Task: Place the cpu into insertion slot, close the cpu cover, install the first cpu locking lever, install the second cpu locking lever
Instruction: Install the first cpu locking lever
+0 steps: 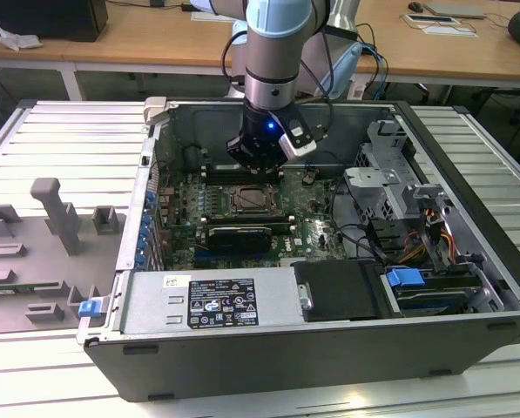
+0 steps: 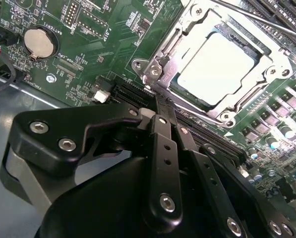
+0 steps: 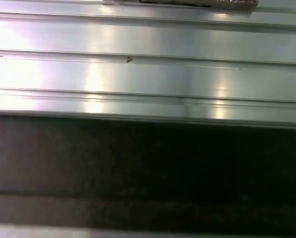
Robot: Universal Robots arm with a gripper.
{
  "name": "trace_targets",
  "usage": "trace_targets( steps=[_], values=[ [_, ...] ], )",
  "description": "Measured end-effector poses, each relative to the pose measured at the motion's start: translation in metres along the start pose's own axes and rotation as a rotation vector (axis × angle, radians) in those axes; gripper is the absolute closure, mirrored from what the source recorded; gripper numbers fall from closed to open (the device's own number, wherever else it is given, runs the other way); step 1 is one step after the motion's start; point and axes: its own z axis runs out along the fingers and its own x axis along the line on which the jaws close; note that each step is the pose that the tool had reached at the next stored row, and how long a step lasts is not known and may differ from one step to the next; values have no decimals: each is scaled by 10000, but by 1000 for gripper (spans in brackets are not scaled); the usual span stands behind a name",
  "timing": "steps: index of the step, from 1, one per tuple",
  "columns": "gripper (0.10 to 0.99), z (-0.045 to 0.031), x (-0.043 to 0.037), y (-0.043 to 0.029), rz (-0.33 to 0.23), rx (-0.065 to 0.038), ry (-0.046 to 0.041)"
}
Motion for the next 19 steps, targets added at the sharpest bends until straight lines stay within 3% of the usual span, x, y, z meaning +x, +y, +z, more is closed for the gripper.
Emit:
trace_targets(
  steps=[10, 16, 19],
  values=[
    [980, -20, -2, 3, -3, 10, -5],
    [980, 7, -1, 0, -3, 197, 5],
    [980, 26, -1, -1, -4, 231, 8]
  ],
)
